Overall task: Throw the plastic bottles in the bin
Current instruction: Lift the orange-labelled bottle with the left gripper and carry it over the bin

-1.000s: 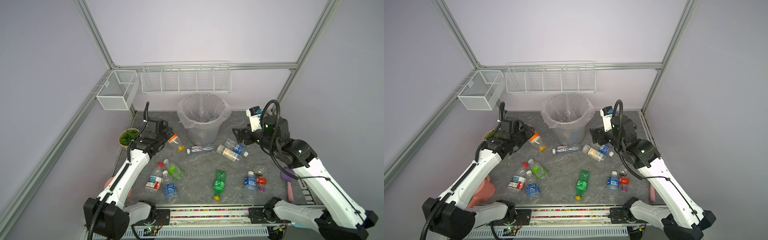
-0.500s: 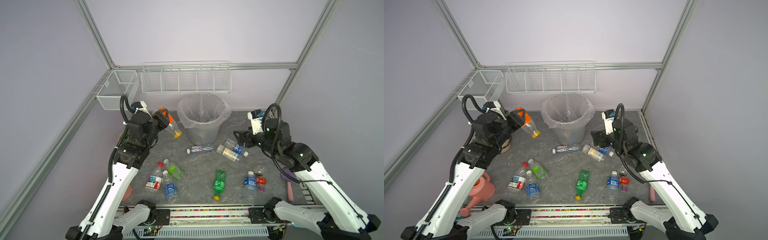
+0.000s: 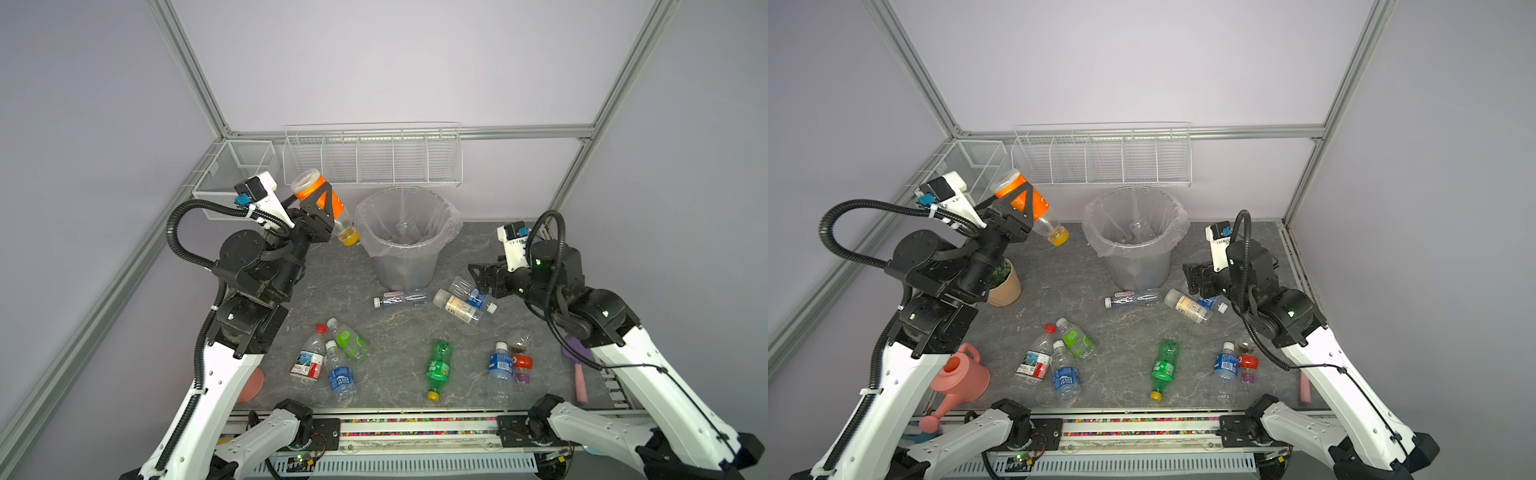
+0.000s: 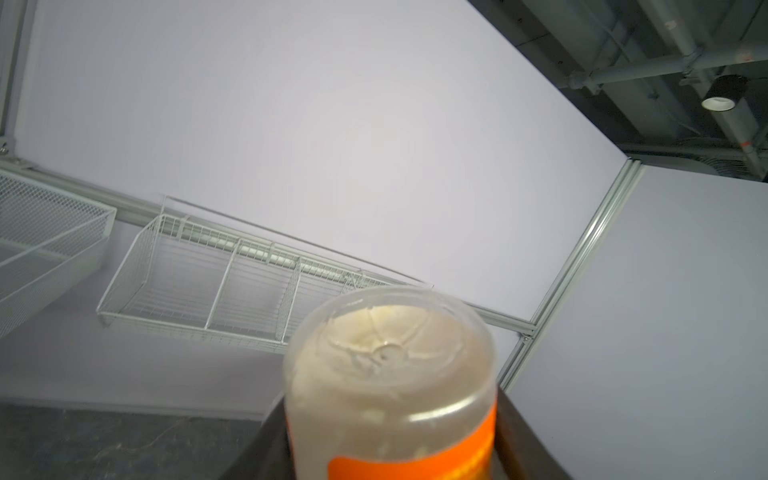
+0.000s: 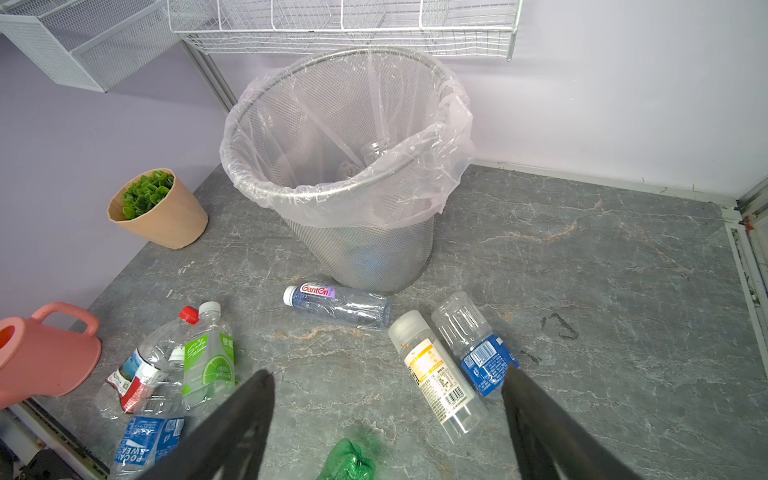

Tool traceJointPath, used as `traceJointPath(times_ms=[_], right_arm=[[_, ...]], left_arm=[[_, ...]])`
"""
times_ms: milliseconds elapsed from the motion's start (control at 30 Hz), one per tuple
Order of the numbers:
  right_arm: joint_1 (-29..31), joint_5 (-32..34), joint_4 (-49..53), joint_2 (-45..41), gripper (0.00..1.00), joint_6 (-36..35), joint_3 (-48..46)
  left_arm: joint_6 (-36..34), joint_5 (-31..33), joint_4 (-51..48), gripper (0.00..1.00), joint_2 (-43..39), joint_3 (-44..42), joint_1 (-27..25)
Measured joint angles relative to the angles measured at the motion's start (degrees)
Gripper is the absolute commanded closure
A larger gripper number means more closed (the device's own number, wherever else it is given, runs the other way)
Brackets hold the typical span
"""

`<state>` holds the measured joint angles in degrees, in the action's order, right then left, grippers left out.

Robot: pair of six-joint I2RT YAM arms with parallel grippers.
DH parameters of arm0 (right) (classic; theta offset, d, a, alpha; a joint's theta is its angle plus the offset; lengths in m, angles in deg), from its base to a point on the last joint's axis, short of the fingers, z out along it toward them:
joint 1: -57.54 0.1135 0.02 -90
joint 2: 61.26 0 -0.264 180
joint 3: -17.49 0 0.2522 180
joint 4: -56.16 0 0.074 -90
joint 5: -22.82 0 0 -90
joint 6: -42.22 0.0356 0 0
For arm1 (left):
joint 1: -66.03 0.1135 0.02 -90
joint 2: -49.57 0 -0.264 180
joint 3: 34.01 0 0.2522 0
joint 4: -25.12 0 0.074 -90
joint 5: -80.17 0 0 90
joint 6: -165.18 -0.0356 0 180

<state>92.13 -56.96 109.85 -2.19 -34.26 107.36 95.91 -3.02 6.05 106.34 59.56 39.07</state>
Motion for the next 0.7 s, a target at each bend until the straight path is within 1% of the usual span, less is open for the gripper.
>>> traceJointPath(times_ms=[200, 467, 567, 633, 700], right_arm=[[0.0, 0.0, -0.07, -0.68, 0.12, 0.2, -1.29], [0.0, -0.2, -0.42, -3.52, 0.12, 1.9, -5.86], [0.0, -0.17, -0.39, -4.55, 0.12, 2.58, -6.84], [0.0, -0.17, -0.37, -5.42, 0.12, 2.97, -7.5], [0.0, -0.15, -0.33, -6.27, 0.12, 3.23, -7.98]], left_arm=[[-3.98, -3.72, 6.4, 1.0, -1.53, 0.02, -0.09], [-7.78, -5.84, 15.61, 1.0, -1.51, -0.57, -0.11], [-8.44, -5.88, 19.74, 1.0, 1.38, -0.26, -0.11], [-8.87, -6.36, 20.65, 1.0, 5.05, 1.62, -0.11], [-9.01, -7.23, 20.87, 1.0, 10.36, 4.28, -0.11]])
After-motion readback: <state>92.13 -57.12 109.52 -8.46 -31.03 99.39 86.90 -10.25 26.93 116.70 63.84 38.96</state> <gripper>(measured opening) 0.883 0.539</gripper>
